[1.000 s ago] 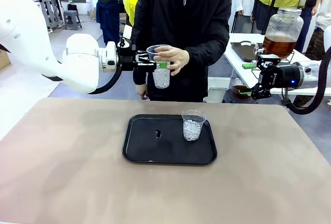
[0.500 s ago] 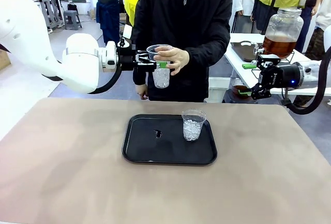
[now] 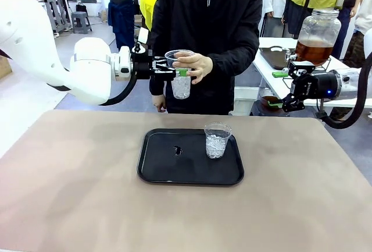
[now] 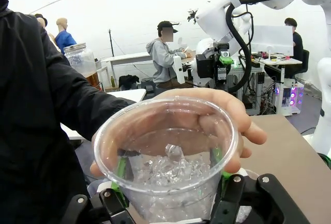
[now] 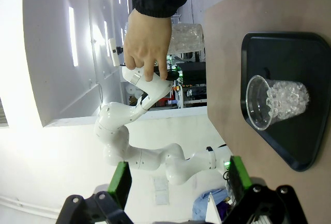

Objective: Pour the drink into the iced cup.
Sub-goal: Open the gripper to release the iced cup you were holding.

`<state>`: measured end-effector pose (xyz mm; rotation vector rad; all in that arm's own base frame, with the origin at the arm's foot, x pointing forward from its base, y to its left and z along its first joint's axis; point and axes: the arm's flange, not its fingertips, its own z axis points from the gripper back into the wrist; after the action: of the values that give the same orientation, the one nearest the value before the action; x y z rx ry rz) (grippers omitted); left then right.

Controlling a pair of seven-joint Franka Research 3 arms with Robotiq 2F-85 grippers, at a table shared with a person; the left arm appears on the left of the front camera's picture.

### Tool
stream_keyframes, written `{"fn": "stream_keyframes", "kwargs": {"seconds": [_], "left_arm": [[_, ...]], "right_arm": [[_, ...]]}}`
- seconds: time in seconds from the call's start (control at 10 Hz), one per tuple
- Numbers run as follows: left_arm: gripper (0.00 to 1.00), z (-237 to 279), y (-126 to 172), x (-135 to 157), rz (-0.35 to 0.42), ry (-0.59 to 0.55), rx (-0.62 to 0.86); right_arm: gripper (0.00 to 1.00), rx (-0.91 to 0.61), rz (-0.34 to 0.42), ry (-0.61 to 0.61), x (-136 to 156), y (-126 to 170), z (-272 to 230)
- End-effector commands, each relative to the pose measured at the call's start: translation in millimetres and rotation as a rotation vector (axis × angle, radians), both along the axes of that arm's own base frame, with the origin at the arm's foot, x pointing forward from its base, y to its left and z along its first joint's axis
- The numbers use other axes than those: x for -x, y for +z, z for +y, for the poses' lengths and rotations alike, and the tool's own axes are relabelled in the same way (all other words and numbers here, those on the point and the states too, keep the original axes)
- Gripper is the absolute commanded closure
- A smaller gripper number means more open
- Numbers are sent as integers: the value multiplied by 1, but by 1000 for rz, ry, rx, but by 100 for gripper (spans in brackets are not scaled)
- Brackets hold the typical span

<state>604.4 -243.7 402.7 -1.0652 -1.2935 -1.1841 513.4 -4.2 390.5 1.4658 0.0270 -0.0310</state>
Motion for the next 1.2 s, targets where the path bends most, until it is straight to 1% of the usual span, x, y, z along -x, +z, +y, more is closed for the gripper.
{"fn": "stream_keyframes", "kwargs": {"seconds": [0.0,0.1,0.4,0.6,0.8,1.1], "left_arm": [[3,2,-1,0,16,15,-10],[0,5,-3,0,30,20,-8],[0,24,-15,5,73,13,-6],[0,50,-28,16,99,20,-16],[0,89,-52,35,98,10,-40],[0,142,-80,60,55,-18,7]], "right_arm": [[0,0,-2,-3,1,1,0],[0,0,-2,-3,1,1,0],[0,0,-2,-3,1,1,0],[0,0,-2,-3,1,1,0],[0,0,-2,-3,1,1,0],[0,0,-2,-3,1,1,0]]}}
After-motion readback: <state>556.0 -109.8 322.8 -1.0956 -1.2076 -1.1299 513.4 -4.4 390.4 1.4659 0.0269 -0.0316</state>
